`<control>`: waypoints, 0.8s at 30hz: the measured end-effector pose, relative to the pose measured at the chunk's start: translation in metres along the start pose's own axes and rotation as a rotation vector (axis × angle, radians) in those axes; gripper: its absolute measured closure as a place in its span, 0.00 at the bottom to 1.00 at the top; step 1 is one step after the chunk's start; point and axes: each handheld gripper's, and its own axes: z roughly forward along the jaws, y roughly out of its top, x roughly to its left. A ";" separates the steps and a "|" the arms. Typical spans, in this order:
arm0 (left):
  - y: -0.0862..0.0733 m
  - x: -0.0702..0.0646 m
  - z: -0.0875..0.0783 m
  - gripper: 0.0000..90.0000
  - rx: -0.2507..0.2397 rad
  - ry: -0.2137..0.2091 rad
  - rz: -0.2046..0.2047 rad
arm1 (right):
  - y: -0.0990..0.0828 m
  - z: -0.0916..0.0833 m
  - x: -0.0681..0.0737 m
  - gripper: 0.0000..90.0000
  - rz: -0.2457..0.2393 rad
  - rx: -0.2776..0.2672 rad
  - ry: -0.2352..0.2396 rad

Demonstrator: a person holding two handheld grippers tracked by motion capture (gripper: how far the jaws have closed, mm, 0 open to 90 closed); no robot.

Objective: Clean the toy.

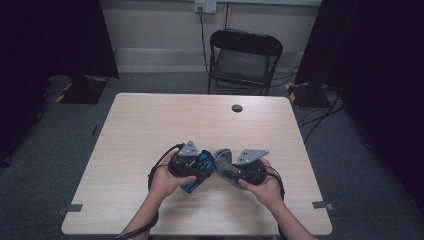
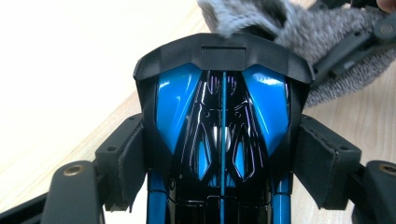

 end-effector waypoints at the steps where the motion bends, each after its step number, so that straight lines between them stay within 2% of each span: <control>1: 0.000 0.000 -0.002 0.28 -0.008 -0.003 -0.004 | 0.000 0.000 0.001 0.80 -0.002 0.004 0.004; 8: 0.004 0.003 -0.014 0.28 -0.041 0.003 -0.009 | -0.008 0.004 0.001 0.80 0.011 0.038 0.049; 16: 0.008 0.003 -0.019 0.28 -0.074 -0.016 -0.008 | -0.015 0.006 -0.005 0.80 0.039 0.042 0.034; 24: 0.013 0.003 -0.022 0.28 -0.086 -0.020 -0.005 | -0.020 0.005 -0.013 0.80 0.079 0.035 0.018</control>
